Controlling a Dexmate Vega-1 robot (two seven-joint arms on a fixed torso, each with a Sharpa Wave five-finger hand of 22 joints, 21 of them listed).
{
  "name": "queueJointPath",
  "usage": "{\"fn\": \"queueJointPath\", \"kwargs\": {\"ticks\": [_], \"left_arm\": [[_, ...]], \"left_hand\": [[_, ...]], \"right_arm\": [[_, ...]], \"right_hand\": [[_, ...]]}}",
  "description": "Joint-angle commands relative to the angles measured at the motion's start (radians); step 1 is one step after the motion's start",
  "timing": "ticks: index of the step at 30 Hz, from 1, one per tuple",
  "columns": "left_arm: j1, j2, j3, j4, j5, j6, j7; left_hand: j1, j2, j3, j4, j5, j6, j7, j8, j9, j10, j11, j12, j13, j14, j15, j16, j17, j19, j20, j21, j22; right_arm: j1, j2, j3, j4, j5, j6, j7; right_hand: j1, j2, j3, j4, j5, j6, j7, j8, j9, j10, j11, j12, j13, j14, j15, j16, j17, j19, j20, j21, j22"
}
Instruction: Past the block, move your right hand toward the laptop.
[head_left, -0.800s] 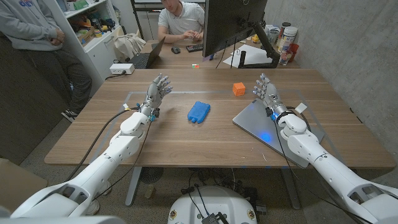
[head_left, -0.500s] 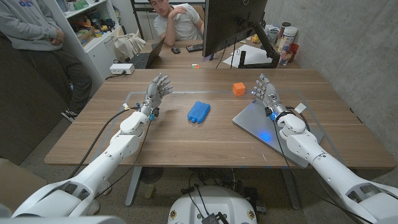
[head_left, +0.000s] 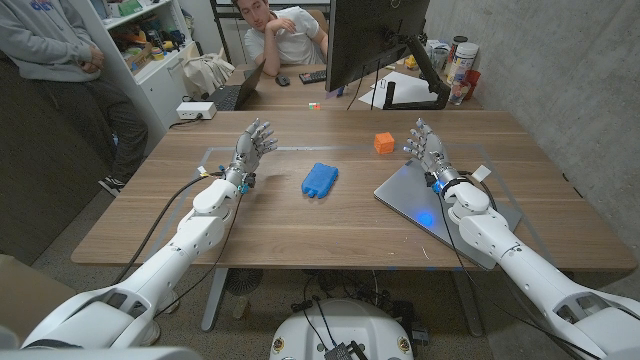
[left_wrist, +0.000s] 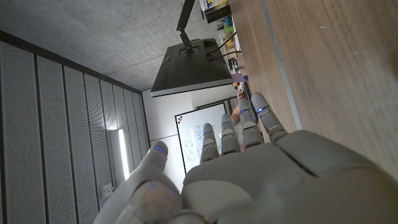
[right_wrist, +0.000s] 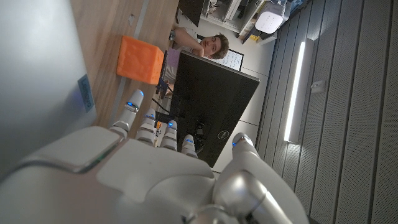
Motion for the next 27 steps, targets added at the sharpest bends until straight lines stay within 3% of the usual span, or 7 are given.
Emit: {"fn": "queueJointPath", "kwargs": {"ticks": [1, 14, 22, 27], "left_arm": [[-0.005, -0.002, 0.003, 0.016, -0.001, -0.001, -0.01], [-0.014, -0.006, 0.016, 0.025, 0.011, 0.004, -0.013], [-0.018, -0.014, 0.023, 0.036, 0.013, 0.005, -0.019], [-0.019, -0.018, 0.026, 0.041, 0.014, 0.002, -0.022]], "left_hand": [[0.001, 0.007, 0.004, 0.0, 0.004, 0.008, 0.002, 0.006, 0.004, 0.003, 0.001, 0.006, 0.005, 0.001, 0.01, 0.002, 0.004, -0.031, 0.01, -0.002, 0.002], [0.0, 0.007, 0.003, 0.0, 0.004, 0.007, 0.002, 0.005, 0.003, 0.003, 0.0, 0.005, 0.005, 0.001, 0.013, 0.002, 0.004, -0.031, 0.01, -0.006, 0.002], [-0.001, 0.008, 0.002, 0.0, 0.004, 0.007, 0.002, 0.005, 0.003, 0.003, 0.003, 0.006, 0.005, 0.001, 0.012, 0.001, 0.004, -0.03, 0.01, -0.008, 0.002], [-0.001, 0.008, 0.002, 0.0, 0.004, 0.006, 0.002, 0.005, 0.003, 0.003, 0.001, 0.005, 0.005, 0.0, 0.012, 0.0, 0.004, -0.03, 0.01, -0.009, 0.002]], "right_arm": [[-0.043, -0.048, -0.006, -0.105, -0.1, -0.041, -0.139], [-0.206, -0.145, 0.023, -0.404, -0.373, -0.178, -0.497], [-0.297, -0.179, 0.047, -0.574, -0.523, -0.309, -0.643], [-0.331, -0.183, 0.042, -0.666, -0.633, -0.441, -0.723]], "right_hand": [[0.01, -0.004, 0.002, -0.004, 0.006, 0.002, -0.01, 0.006, 0.004, 0.006, 0.009, 0.005, 0.002, -0.004, 0.005, -0.003, 0.005, -0.135, 0.008, -0.004, 0.006], [0.01, -0.008, -0.002, -0.009, 0.005, 0.05, -0.017, 0.021, 0.004, 0.027, 0.012, 0.012, 0.002, -0.01, 0.007, -0.01, 0.005, -0.15, 0.008, -0.022, 0.006], [0.011, -0.014, -0.004, -0.015, 0.004, 0.073, -0.02, 0.026, 0.003, 0.038, 0.012, 0.015, 0.001, -0.005, 0.006, -0.011, 0.004, -0.149, 0.008, -0.028, 0.006], [0.011, -0.017, -0.006, -0.018, 0.003, 0.078, -0.021, 0.025, 0.002, 0.043, 0.013, 0.015, 0.001, -0.006, 0.005, -0.013, 0.004, -0.156, 0.008, -0.034, 0.005]]}}
